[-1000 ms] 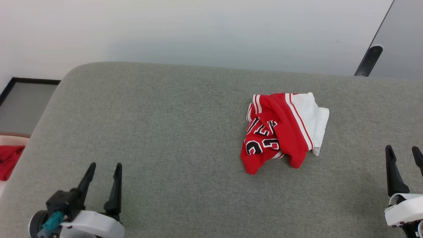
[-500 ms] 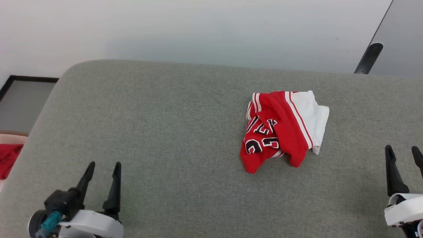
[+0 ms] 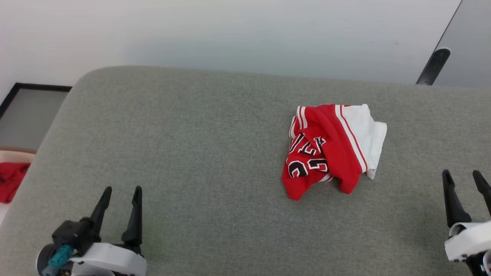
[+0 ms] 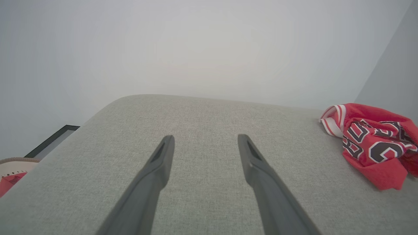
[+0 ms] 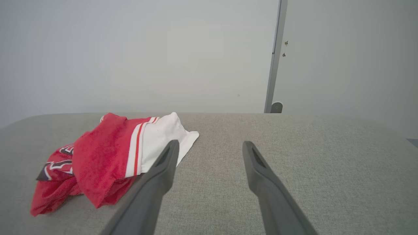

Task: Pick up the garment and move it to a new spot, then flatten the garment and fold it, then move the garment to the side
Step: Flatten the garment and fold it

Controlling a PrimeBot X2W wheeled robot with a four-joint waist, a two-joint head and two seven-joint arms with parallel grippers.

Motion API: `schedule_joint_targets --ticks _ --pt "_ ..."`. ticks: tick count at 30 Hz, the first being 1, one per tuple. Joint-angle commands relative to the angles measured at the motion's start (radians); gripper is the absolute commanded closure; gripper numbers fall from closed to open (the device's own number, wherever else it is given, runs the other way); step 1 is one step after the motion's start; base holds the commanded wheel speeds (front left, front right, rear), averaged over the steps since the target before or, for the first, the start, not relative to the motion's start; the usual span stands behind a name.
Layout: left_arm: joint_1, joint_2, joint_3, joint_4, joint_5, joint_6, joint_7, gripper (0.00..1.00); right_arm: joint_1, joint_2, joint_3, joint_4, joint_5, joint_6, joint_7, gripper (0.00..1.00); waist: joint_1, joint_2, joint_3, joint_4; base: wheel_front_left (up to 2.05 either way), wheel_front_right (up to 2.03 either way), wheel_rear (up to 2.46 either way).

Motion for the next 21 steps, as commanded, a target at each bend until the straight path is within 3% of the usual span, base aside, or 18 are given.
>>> schedule_joint_targets --ticks 1,5,10,15,21 --pt "-0.001 -0.011 0.008 -0.012 -0.008 -0.004 0.000 0.00 -0.042 -0.019 0.013 0.006 -0.010 0.000 0.040 0.00 0.0000 0.0000 0.014 0.008 0.00 0.00 0.00" --pt "0.005 -0.027 0.017 -0.026 -0.007 -0.004 0.000 0.00 -0.117 -0.042 0.032 0.026 -0.015 0.000 0.159 0.00 0.0000 0.0000 0.039 0.022 0.00 0.00 0.00" --pt "-0.016 -0.063 0.018 -0.035 -0.003 -0.008 0.000 0.00 -0.283 -0.098 0.087 0.091 -0.027 0.000 0.464 0.00 0.0000 0.0000 0.102 0.066 0.00 0.00 0.00" --pt "-0.040 -0.092 0.023 -0.030 -0.002 -0.013 0.000 0.00 -0.415 -0.114 0.114 0.159 -0.026 0.000 0.775 0.00 0.0000 0.0000 0.168 0.106 0.00 0.00 0.00" --pt "-0.078 -0.113 0.029 -0.026 0.003 -0.018 0.000 0.00 -0.509 -0.116 0.111 0.210 -0.043 0.000 0.937 0.00 0.0000 0.0000 0.235 0.141 0.00 0.00 0.00"
